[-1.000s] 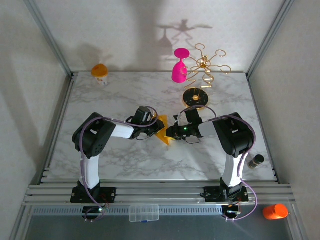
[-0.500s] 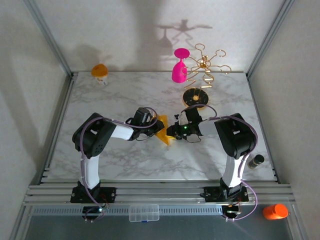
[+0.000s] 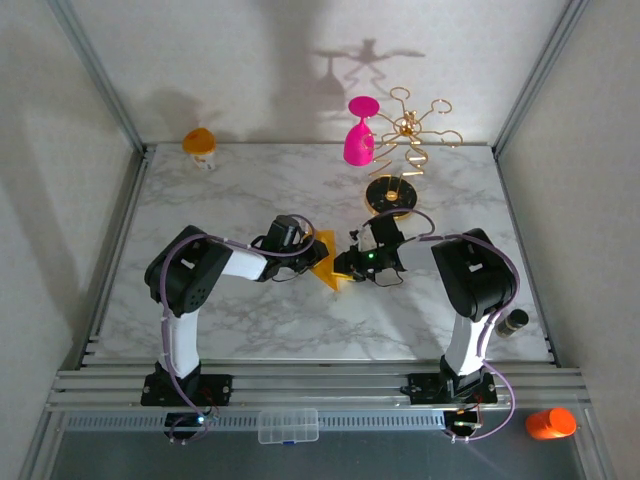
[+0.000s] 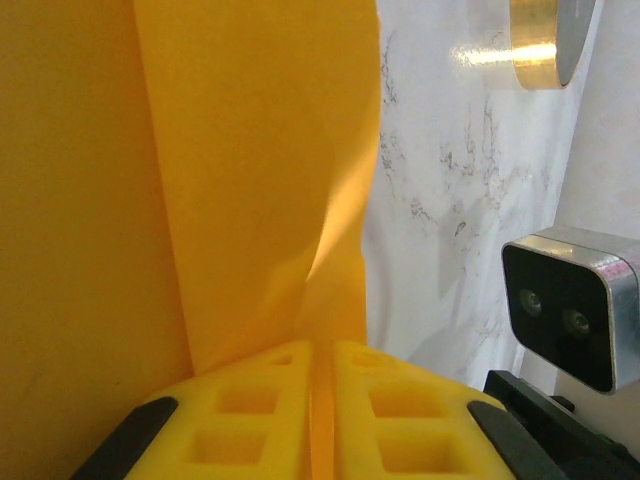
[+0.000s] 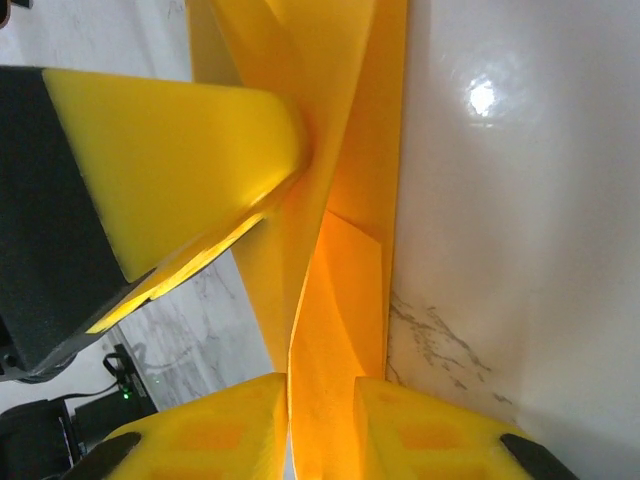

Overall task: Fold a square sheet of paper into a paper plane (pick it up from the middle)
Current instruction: Fourth fold the wing at the center of the table.

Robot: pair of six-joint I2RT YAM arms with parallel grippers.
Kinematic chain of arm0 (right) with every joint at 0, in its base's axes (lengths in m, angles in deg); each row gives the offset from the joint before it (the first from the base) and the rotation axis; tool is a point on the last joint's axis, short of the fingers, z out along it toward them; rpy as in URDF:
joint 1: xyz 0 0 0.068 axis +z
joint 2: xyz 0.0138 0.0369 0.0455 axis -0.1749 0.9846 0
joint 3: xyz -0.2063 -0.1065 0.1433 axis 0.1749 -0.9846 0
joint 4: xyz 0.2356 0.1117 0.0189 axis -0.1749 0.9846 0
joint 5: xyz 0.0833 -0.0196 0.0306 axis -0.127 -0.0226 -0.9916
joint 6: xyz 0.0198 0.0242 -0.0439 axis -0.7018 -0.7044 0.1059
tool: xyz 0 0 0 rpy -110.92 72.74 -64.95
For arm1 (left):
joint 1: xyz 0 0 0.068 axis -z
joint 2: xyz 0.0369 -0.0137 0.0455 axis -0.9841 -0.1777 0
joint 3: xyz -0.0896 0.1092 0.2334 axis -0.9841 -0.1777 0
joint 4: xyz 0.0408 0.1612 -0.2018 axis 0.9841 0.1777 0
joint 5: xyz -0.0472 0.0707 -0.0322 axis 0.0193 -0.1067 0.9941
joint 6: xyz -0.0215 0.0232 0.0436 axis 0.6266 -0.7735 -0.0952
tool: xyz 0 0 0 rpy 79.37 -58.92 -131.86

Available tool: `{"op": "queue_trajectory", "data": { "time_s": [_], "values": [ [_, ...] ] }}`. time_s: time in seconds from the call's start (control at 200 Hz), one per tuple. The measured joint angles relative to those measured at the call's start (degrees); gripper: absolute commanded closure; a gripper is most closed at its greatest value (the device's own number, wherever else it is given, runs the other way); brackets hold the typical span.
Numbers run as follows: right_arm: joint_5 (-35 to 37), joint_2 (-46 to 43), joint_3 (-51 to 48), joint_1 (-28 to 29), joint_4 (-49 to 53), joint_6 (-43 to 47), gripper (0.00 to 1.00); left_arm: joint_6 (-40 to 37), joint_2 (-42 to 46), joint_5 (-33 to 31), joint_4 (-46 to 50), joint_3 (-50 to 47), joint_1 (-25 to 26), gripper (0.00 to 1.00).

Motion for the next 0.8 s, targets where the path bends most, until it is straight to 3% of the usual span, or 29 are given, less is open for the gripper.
{"op": "queue_trajectory", "data": {
  "time_s": [0.265, 0.591, 0.801],
  "values": [
    [1.18, 0.04, -0.02, 0.46, 0.57, 0.63, 0.84, 0.02, -0.07, 0.26, -0.04, 0.00, -0.04, 0.87],
    [4.13, -3.06, -0.02, 0.26, 2.01, 0.44, 0.72, 0.02, -0.09, 0.37, -0.02, 0.00, -0.26, 0.87],
    [6.88, -11.30, -0.04, -1.29, 1.40, 0.61, 0.82, 0.00, -0.09, 0.37, 0.02, 0.00, -0.26, 0.87]
  ]
}}
